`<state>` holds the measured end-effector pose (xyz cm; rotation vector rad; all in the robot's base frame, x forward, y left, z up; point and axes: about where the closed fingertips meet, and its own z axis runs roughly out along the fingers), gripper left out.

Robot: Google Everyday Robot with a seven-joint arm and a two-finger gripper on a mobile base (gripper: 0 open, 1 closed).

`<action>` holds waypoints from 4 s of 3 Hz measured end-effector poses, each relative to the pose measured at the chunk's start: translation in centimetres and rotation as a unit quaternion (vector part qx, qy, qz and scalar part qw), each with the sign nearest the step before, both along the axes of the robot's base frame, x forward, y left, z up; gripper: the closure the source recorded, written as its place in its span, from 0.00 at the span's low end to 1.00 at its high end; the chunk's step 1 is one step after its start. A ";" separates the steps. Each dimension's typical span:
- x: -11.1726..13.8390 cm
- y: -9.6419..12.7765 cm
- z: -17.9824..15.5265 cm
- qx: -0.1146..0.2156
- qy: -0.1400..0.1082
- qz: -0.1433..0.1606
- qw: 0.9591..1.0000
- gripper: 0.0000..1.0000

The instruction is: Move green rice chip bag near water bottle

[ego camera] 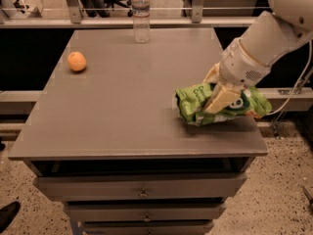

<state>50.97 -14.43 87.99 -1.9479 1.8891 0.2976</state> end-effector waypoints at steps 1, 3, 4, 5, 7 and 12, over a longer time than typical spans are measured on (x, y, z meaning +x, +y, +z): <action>0.3 0.1 0.5 0.000 -0.007 0.000 1.000 1.00; 3.7 0.6 1.2 0.014 -0.048 0.003 0.999 1.00; 10.0 1.8 2.6 0.030 -0.106 0.010 0.994 1.00; 16.3 3.1 5.0 0.050 -0.164 0.002 0.985 1.00; 26.3 5.0 7.1 0.071 -0.238 -0.028 0.968 1.00; 35.4 5.5 0.9 0.102 -0.222 -0.099 0.965 0.61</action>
Offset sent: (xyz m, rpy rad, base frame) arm 0.0028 0.0007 0.0051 0.0000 -0.0133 0.0000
